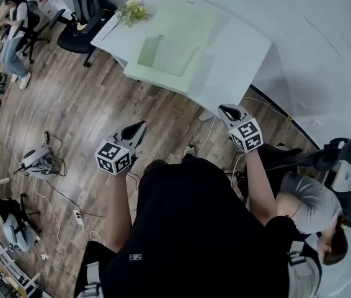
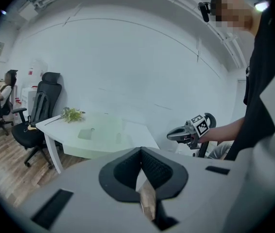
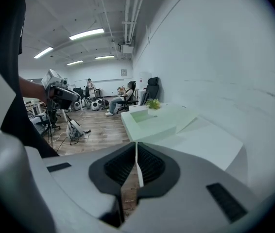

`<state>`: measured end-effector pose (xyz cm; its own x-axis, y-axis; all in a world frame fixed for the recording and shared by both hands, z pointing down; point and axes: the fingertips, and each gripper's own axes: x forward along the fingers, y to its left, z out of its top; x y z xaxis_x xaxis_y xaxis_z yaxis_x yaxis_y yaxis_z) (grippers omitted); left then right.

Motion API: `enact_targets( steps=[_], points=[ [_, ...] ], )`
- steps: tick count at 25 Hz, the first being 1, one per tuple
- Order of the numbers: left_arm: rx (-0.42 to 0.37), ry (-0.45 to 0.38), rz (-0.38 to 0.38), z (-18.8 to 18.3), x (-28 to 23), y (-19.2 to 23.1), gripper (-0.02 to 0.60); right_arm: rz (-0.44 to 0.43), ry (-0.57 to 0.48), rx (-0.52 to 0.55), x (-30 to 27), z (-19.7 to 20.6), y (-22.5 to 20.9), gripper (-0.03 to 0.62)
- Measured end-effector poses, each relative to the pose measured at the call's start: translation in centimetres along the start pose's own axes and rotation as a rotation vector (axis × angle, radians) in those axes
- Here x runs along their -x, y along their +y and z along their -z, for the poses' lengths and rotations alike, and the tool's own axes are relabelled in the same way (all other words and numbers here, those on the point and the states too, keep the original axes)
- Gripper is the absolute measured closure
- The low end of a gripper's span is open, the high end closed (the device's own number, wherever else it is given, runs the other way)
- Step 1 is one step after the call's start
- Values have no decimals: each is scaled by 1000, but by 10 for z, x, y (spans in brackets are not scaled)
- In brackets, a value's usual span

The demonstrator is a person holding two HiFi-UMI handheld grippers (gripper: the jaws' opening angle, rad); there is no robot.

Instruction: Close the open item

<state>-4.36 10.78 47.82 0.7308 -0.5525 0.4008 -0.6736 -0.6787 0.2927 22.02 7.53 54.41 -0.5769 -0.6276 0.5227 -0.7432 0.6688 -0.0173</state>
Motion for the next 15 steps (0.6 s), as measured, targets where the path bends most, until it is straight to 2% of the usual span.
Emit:
enact_targets(
  steps=[6, 15],
  points=[
    [8, -4, -34, -7, -19, -3, 575, -12, 0, 6, -4, 1, -38, 584],
    [48, 15, -41, -4, -39, 22, 575, -34, 32, 37, -34, -8, -61, 585]
  ],
)
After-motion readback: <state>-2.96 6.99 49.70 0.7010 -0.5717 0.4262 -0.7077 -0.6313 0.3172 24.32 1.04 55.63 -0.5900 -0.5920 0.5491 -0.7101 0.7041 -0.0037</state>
